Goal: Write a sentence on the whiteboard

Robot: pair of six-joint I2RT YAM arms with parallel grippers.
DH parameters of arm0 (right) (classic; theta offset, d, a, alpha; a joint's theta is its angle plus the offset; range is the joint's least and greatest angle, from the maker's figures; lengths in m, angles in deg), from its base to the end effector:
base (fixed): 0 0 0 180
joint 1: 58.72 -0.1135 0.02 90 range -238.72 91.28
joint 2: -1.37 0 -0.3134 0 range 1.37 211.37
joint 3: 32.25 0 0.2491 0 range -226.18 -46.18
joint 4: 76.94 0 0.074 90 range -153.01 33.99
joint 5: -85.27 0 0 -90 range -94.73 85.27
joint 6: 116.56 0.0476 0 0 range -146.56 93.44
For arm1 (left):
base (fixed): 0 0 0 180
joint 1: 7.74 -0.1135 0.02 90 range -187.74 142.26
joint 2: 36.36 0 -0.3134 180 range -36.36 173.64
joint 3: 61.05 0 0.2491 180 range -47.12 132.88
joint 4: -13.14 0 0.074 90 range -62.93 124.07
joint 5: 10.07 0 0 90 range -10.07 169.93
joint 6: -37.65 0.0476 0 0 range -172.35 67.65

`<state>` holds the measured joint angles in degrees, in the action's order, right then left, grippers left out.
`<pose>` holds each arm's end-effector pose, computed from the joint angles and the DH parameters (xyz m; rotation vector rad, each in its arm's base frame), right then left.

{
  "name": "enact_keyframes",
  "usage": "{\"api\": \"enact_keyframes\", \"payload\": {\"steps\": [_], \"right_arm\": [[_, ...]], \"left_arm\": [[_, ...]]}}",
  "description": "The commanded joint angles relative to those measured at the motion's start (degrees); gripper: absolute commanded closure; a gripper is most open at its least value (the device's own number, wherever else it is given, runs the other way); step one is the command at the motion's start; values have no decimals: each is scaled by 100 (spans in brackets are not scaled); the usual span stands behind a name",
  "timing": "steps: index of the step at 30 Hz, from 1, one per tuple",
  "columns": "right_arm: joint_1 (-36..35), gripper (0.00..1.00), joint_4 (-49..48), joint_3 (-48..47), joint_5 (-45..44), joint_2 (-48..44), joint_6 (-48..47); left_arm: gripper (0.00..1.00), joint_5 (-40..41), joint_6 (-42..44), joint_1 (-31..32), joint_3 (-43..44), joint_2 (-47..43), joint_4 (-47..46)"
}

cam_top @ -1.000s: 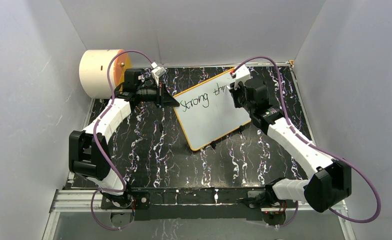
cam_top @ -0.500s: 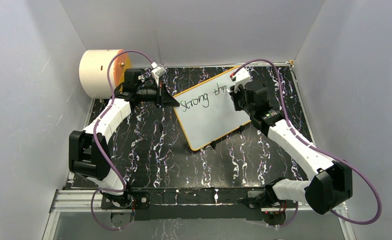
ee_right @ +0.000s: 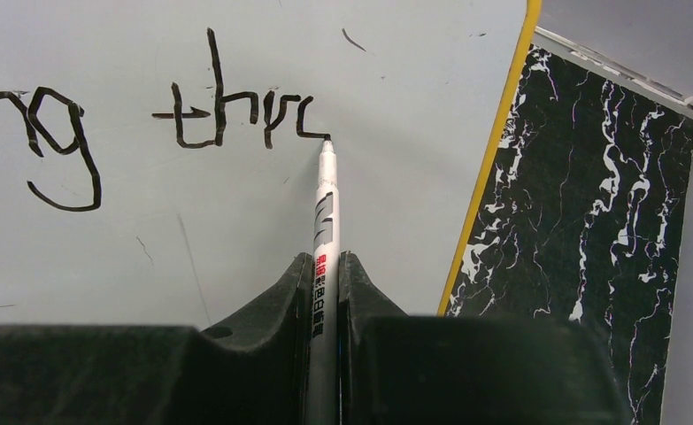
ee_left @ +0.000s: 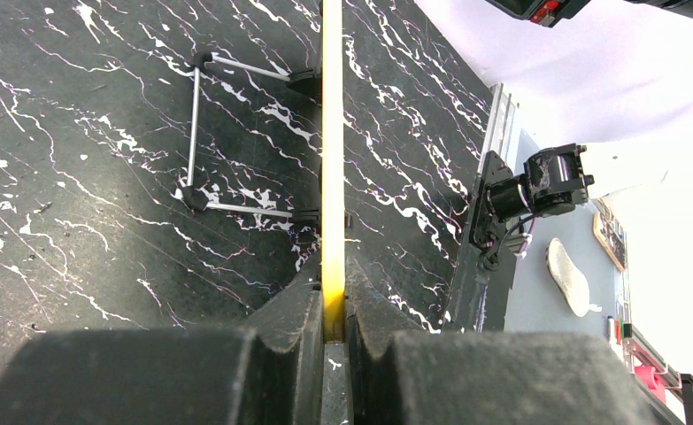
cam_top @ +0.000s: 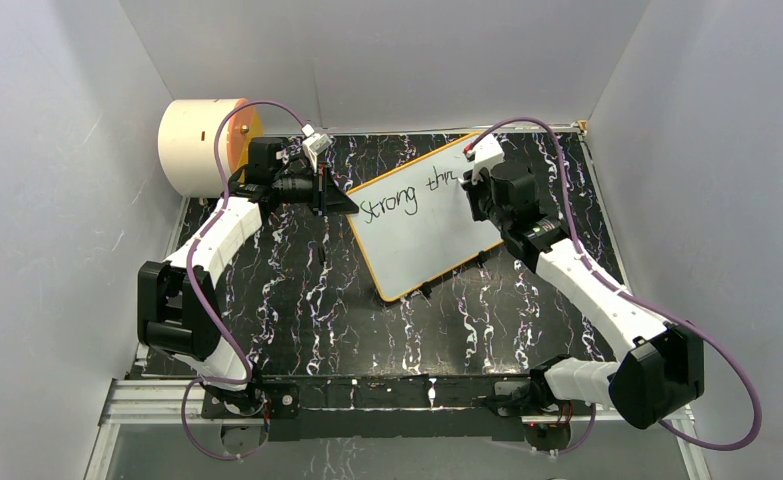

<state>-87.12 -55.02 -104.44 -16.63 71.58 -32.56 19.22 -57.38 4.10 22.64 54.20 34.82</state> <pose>0.2476 0.1227 0.3759 -0.4307 1.8624 0.0647 0.3397 -0.1136 0.3506 0.7734 1.8584 -1.2670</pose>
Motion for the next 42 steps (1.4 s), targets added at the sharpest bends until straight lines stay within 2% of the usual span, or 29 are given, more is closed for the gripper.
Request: {"api": "enact_keyframes", "payload": {"steps": [1,25,42], "right_arm": [[61,100,-326,-69,-70,7,61],[68,100,-682,-387,54,131,13],[72,100,-378,-467,457,134,3]], "left_arm": [[100,-161,117,21,-46,-83,148],[100,-161,126,21,-42,-91,152],[100,-145,113,21,-42,-92,150]]}}
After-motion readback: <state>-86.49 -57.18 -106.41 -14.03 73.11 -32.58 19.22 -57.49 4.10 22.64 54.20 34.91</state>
